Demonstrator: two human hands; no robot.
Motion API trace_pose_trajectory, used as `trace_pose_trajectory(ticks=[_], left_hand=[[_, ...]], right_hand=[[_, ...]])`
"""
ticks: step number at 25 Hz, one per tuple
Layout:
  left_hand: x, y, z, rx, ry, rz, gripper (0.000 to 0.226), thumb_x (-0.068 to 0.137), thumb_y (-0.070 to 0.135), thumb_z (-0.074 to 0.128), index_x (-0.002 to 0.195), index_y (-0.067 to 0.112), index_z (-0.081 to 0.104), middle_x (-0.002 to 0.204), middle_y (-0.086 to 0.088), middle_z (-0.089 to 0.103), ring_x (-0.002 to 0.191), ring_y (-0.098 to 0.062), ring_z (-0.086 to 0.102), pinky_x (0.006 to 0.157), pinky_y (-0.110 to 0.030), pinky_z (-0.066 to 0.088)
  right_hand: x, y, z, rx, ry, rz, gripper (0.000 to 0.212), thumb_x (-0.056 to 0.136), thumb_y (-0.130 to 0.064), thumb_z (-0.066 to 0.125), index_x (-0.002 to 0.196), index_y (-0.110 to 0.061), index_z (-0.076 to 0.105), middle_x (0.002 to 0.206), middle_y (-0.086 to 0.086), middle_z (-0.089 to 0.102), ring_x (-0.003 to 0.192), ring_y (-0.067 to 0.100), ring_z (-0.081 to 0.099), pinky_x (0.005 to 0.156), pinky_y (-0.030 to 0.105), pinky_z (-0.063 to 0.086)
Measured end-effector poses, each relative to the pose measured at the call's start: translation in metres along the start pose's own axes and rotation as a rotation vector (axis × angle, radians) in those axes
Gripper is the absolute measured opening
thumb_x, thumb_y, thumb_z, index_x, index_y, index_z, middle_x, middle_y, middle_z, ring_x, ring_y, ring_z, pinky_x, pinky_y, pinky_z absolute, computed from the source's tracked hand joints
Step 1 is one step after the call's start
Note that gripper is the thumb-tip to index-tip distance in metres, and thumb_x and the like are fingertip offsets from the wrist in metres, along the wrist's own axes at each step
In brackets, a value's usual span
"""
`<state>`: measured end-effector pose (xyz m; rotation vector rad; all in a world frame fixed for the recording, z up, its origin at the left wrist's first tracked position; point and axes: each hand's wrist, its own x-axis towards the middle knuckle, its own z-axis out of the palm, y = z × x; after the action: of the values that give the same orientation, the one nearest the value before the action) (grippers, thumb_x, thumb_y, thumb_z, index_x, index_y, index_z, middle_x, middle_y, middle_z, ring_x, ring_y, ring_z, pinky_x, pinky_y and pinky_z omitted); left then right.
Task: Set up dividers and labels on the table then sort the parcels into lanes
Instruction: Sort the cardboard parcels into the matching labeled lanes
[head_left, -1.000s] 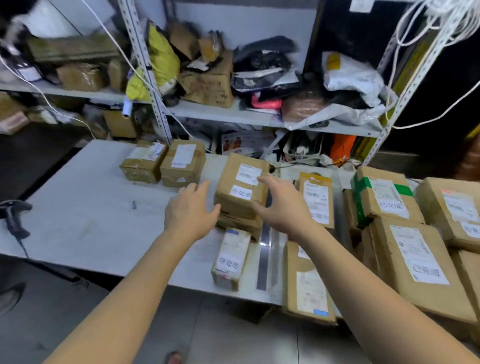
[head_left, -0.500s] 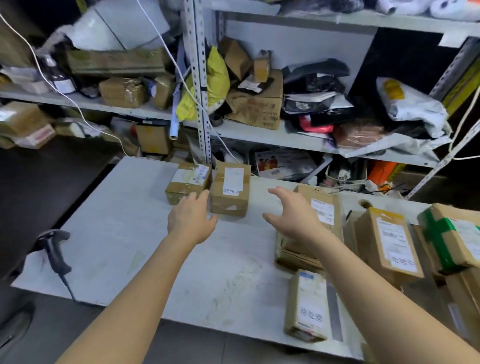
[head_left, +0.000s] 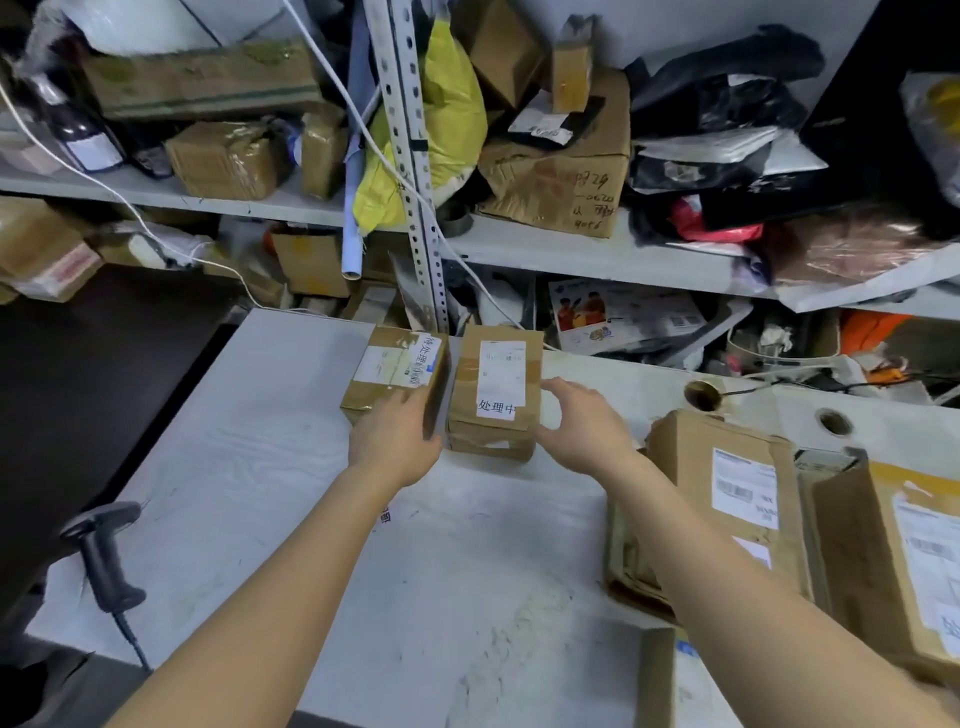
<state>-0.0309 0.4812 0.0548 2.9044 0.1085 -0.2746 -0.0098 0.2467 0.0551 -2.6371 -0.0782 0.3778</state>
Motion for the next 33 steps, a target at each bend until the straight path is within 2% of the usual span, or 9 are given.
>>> trace_pose_trajectory(ticks=[4, 6, 8, 14, 17, 19, 22, 25, 33], left_hand=[[0.044, -0.003, 0.023, -0.264, -0.054, 0.038, 0.053, 0.097, 0.04, 0.06, 0.143, 0.016, 0.05, 0.137, -0.001, 0.059, 0.122, -0.025, 0.056, 0.091, -0.037, 0.048], [0.067, -0.003, 0.035, -0.464, -0.142, 0.063, 0.049, 0.095, 0.04, 0.064, 0.139, 0.023, 0.054, 0.13, 0.012, 0.058, 0.119, -0.015, 0.057, 0.095, -0.034, 0.048], [0.087, -0.005, 0.05, -0.597, -0.207, 0.066, 0.05, 0.089, 0.041, 0.068, 0.136, 0.029, 0.054, 0.128, 0.013, 0.064, 0.115, -0.012, 0.061, 0.098, -0.039, 0.053], [0.124, -0.013, 0.085, -0.694, -0.335, 0.019, 0.061, 0.082, 0.04, 0.074, 0.135, 0.024, 0.05, 0.127, 0.004, 0.065, 0.114, -0.02, 0.062, 0.097, -0.044, 0.054], [0.124, -0.011, 0.088, -0.73, -0.335, -0.005, 0.069, 0.074, 0.047, 0.067, 0.138, 0.029, 0.052, 0.122, 0.009, 0.069, 0.108, -0.019, 0.065, 0.091, -0.044, 0.058], [0.116, -0.011, 0.084, -0.765, -0.338, -0.023, 0.061, 0.077, 0.042, 0.069, 0.136, 0.033, 0.055, 0.12, 0.012, 0.069, 0.105, -0.018, 0.066, 0.088, -0.042, 0.059], [0.105, -0.003, 0.073, -0.824, -0.257, 0.0, 0.07, 0.079, 0.044, 0.069, 0.145, 0.034, 0.048, 0.137, 0.004, 0.06, 0.124, -0.024, 0.058, 0.101, -0.047, 0.052], [0.095, 0.012, 0.047, -0.708, -0.058, 0.009, 0.083, 0.085, 0.048, 0.068, 0.157, 0.032, 0.03, 0.16, -0.007, 0.031, 0.148, -0.036, 0.027, 0.116, -0.057, 0.034], [0.018, 0.06, -0.013, -0.773, 0.154, 0.172, 0.068, 0.083, 0.051, 0.066, 0.145, 0.035, 0.046, 0.132, -0.006, 0.048, 0.124, -0.029, 0.049, 0.099, -0.045, 0.046]], right_hand=[[0.037, -0.004, 0.023, 0.133, -0.039, 0.113, 0.066, 0.094, -0.037, 0.066, 0.152, -0.021, 0.041, 0.149, 0.003, 0.053, 0.138, 0.028, 0.047, 0.106, 0.04, 0.045], [0.057, -0.006, 0.034, 0.229, -0.037, 0.192, 0.068, 0.095, -0.029, 0.069, 0.153, -0.015, 0.037, 0.147, 0.008, 0.053, 0.136, 0.031, 0.047, 0.103, 0.036, 0.042], [0.071, -0.009, 0.042, 0.3, -0.033, 0.307, 0.07, 0.095, -0.028, 0.07, 0.154, -0.011, 0.035, 0.149, 0.009, 0.052, 0.137, 0.032, 0.048, 0.101, 0.035, 0.041], [0.079, -0.012, 0.068, 0.509, 0.039, 0.501, 0.072, 0.089, -0.029, 0.077, 0.152, -0.023, 0.043, 0.138, -0.003, 0.061, 0.125, 0.019, 0.058, 0.102, 0.035, 0.05], [0.07, -0.018, 0.073, 0.553, 0.09, 0.51, 0.054, 0.089, -0.023, 0.077, 0.138, -0.025, 0.056, 0.122, -0.01, 0.066, 0.115, 0.016, 0.063, 0.098, 0.034, 0.054], [0.063, -0.021, 0.075, 0.588, 0.113, 0.497, 0.048, 0.086, -0.022, 0.078, 0.131, -0.026, 0.061, 0.12, -0.011, 0.07, 0.112, 0.016, 0.066, 0.098, 0.038, 0.056], [0.051, -0.026, 0.067, 0.676, 0.16, 0.463, 0.054, 0.085, -0.025, 0.079, 0.135, -0.026, 0.061, 0.122, -0.008, 0.071, 0.11, 0.013, 0.068, 0.097, 0.04, 0.058], [0.036, -0.037, 0.048, 0.79, 0.234, 0.423, 0.048, 0.083, -0.03, 0.081, 0.128, -0.029, 0.065, 0.117, -0.01, 0.074, 0.106, 0.01, 0.07, 0.094, 0.039, 0.06], [-0.05, -0.037, -0.022, 0.757, 0.385, 0.274, 0.048, 0.079, -0.035, 0.082, 0.124, -0.033, 0.065, 0.105, -0.018, 0.07, 0.106, 0.01, 0.068, 0.092, 0.039, 0.058]])
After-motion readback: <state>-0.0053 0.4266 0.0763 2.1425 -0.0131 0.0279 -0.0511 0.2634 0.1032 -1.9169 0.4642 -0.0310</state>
